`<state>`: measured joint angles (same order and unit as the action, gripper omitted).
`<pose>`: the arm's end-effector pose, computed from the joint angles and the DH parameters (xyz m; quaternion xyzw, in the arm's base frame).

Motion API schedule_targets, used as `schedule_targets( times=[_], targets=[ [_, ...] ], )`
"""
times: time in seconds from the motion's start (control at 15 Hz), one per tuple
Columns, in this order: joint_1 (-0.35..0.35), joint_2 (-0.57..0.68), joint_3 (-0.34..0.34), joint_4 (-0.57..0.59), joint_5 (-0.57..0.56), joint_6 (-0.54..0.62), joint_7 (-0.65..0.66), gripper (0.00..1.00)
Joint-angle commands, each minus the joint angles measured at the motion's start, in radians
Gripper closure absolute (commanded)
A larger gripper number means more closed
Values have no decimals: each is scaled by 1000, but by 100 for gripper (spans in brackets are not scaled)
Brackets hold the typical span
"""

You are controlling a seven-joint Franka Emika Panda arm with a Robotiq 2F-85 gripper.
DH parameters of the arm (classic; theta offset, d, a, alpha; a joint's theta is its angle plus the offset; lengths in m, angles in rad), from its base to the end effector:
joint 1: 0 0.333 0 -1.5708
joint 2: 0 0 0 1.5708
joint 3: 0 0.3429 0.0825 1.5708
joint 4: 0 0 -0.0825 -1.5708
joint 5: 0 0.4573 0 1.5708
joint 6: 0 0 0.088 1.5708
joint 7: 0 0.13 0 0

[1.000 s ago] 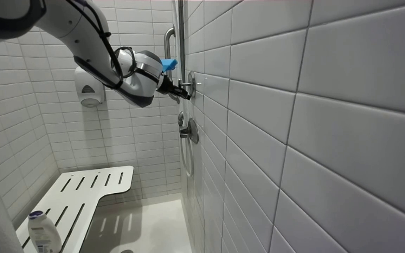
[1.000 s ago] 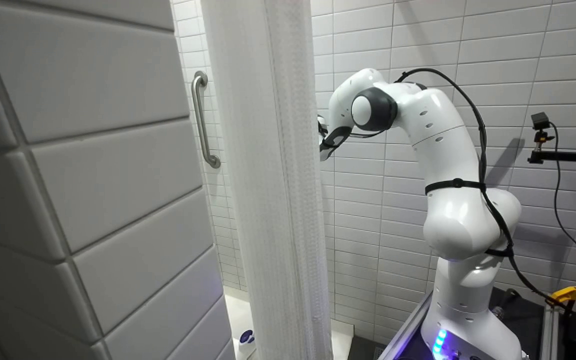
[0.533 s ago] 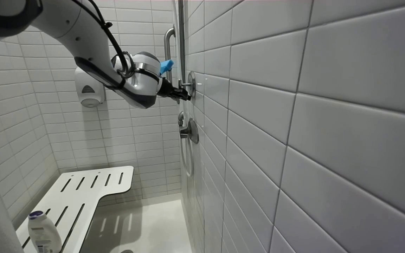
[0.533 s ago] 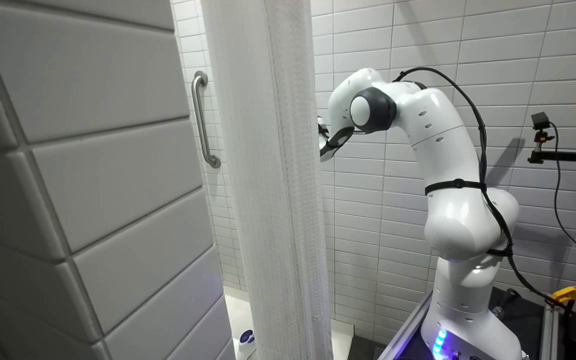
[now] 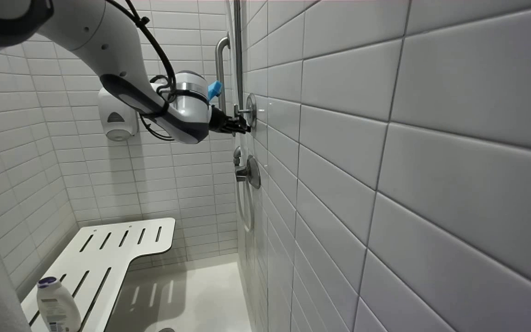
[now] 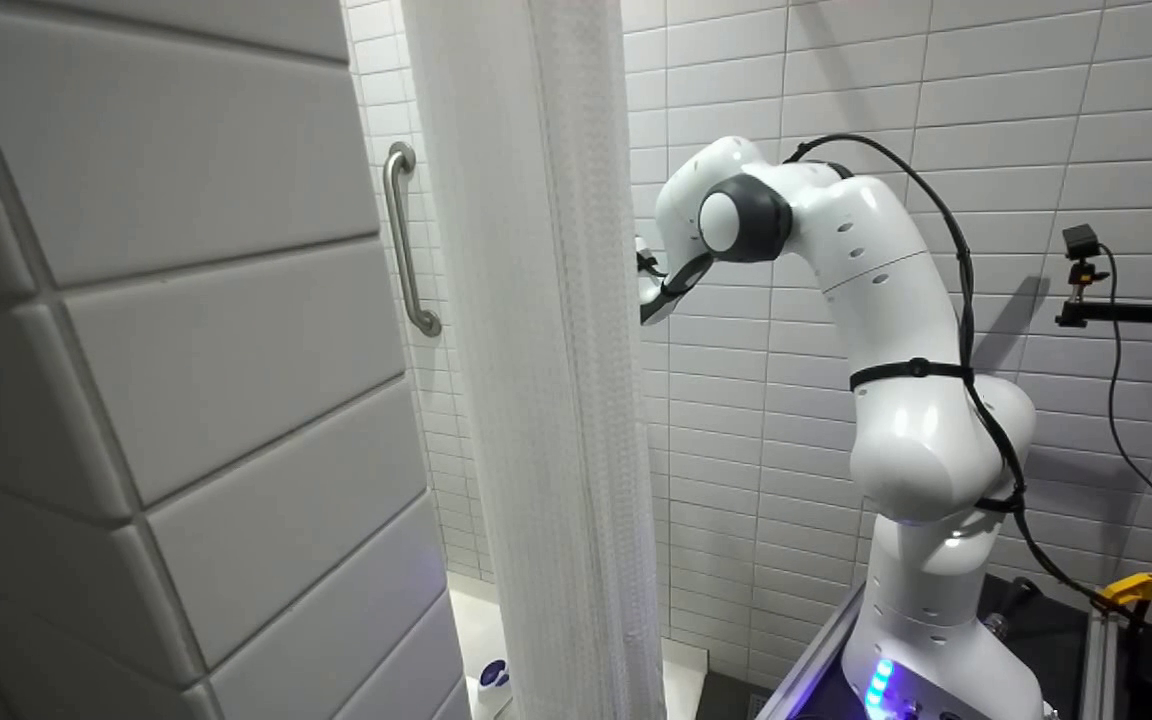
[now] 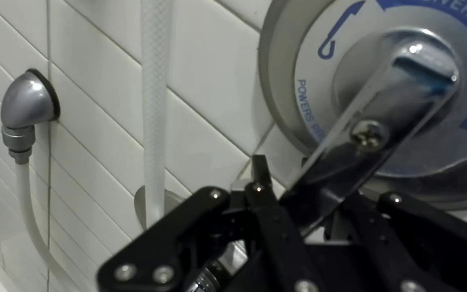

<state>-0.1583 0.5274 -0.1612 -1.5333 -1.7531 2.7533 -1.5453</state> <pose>0.7930 -0.2071 0.3699 0.1335 0.8072 -0.3123 0.4827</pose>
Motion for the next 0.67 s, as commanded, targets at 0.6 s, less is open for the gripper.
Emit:
schedule_targets(
  times=[0.6],
  targets=[
    [5,-103,-43,-74,-199,-66,-39,94]
  ],
)
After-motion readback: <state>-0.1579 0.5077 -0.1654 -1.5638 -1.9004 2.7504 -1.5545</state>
